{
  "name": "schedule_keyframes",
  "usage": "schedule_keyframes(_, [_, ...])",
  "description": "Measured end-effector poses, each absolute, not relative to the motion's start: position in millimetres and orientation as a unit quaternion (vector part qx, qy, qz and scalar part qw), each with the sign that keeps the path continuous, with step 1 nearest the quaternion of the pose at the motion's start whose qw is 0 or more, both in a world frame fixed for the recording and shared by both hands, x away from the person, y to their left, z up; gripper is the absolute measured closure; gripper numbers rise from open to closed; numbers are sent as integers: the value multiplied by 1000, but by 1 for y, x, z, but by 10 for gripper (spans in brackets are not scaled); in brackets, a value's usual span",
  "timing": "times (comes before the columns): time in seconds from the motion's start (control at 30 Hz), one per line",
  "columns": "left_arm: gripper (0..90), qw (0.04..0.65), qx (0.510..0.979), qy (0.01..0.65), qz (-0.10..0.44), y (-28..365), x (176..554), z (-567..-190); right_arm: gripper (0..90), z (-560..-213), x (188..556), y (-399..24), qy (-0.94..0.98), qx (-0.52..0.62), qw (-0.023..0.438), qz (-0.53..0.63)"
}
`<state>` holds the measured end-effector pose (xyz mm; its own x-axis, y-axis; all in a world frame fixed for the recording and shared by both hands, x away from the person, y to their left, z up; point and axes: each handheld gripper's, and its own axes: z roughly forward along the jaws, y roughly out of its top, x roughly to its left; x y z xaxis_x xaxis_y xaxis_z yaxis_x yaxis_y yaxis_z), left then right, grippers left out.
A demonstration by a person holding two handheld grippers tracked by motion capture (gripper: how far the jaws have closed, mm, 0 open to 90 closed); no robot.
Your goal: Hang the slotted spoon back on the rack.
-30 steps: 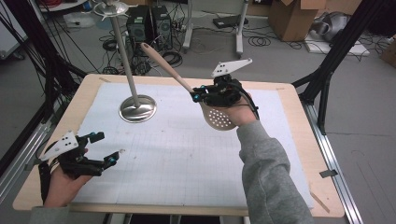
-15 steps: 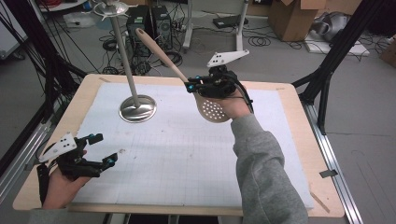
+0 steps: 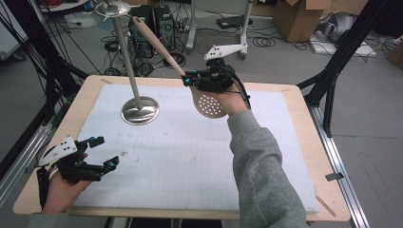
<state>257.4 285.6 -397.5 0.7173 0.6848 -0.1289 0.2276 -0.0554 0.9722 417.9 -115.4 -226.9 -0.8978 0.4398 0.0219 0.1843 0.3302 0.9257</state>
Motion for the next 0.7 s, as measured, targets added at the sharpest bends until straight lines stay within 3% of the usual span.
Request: schedule_keyframes(0.7, [18, 605, 700, 329, 188, 290, 255, -399, 780, -226, 430, -101, 803, 203, 114, 549])
